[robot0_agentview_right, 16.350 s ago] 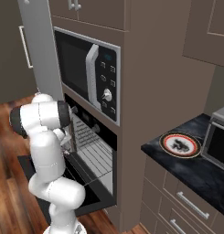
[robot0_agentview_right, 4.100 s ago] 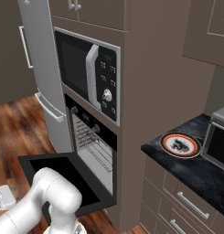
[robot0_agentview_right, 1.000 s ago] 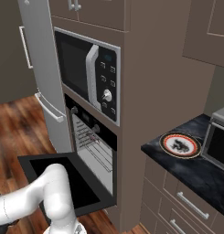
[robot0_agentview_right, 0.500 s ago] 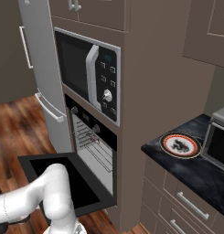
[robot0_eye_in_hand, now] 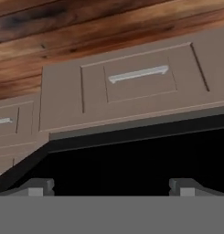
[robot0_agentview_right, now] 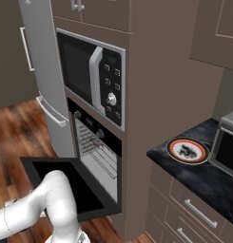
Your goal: Place the fish on the rack of the oven, and slide the rack back inside. Close the oven door.
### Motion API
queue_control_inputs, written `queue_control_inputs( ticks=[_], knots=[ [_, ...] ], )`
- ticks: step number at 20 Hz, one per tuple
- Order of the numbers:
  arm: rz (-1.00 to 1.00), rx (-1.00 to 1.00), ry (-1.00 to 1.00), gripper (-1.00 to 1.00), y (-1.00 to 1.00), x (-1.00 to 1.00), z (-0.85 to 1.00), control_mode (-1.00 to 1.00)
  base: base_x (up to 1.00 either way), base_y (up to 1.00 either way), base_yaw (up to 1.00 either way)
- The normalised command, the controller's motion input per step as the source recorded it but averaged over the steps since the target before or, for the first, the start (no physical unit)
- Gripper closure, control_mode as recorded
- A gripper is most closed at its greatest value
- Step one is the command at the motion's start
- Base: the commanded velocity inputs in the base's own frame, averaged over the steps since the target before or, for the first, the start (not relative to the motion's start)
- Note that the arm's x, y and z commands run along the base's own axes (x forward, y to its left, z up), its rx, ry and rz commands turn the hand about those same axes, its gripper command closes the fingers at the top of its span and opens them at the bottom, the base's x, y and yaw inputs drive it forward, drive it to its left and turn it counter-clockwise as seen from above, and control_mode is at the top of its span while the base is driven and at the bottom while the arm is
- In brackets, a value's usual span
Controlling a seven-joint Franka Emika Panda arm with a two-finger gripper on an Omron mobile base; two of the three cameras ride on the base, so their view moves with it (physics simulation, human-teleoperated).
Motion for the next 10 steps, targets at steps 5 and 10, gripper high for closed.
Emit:
queue_control_inputs(
  ticks=[5, 10],
  knots=[
    [-0.26, -0.23, -0.21, -1.0, -0.63, 0.19, 1.0, -1.0, 0.0, 0.0, 0.0],
    [-0.23, -0.18, -0.18, -1.0, -0.54, 0.62, 1.0, -1.0, 0.0, 0.0, 0.0]
  ],
)
